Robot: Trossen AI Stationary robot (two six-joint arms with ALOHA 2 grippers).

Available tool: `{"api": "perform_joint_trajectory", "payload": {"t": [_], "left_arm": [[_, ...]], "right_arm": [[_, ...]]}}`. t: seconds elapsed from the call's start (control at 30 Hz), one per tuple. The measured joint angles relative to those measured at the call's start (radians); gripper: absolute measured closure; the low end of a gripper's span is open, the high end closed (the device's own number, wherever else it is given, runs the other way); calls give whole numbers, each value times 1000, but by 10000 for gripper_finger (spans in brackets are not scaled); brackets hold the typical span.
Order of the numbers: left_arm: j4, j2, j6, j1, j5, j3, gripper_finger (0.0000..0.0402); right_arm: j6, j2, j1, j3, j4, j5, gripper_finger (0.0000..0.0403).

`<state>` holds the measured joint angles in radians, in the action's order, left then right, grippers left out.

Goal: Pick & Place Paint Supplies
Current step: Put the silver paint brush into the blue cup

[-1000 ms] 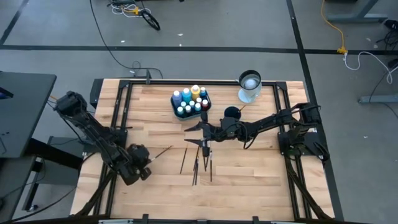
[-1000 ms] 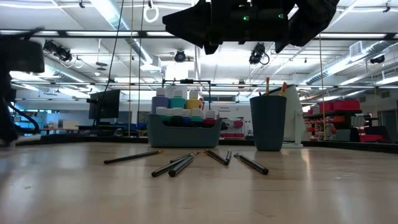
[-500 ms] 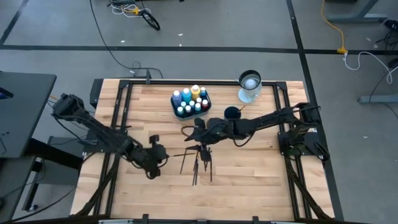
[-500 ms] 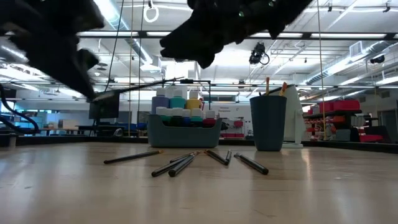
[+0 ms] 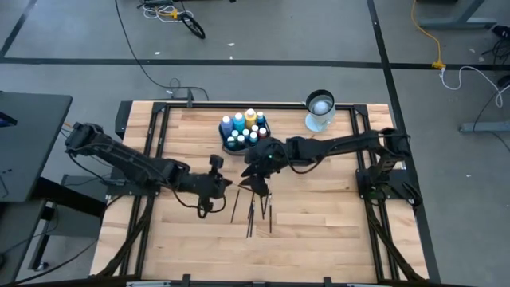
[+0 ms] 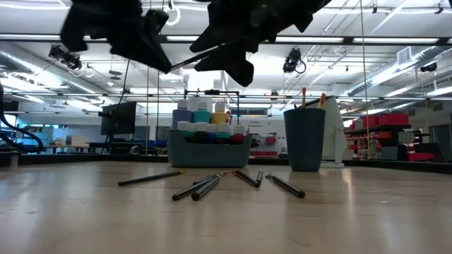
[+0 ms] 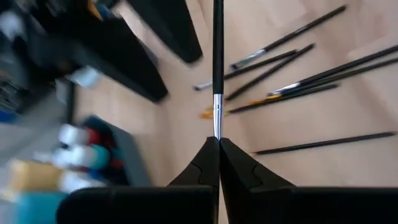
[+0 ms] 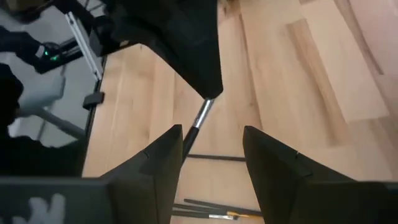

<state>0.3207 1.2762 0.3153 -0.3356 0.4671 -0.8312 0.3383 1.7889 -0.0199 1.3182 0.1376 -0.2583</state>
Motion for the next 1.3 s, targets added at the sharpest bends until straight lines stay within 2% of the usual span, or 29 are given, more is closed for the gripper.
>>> {"api": "perform_joint_trajectory", "payload": {"t": [0.2, 0.33, 0.5, 0.67, 0.87, 1.13, 1.3], "left_arm": [[-9, 0, 322, 28, 55, -24, 400], [-58, 0, 521, 34, 71, -23, 401], [-144, 1, 682, 34, 129, -23, 401], [-158, 2, 818, 39, 149, -23, 401], [-165, 2, 882, 39, 173, -23, 401], [-163, 1, 919, 39, 177, -24, 397], [-164, 1, 890, 39, 173, -24, 391]], "right_arm": [[97, 0, -39, 0, -14, -100, 232], [151, 0, -57, 0, -25, -128, 232], [160, 0, -65, 0, -23, -127, 232], [155, 0, -66, 0, -17, -127, 234], [145, 0, -66, 0, -9, -126, 269], [78, 0, -66, -1, -12, -127, 385], [62, 0, -65, -1, -11, -123, 376]]}}
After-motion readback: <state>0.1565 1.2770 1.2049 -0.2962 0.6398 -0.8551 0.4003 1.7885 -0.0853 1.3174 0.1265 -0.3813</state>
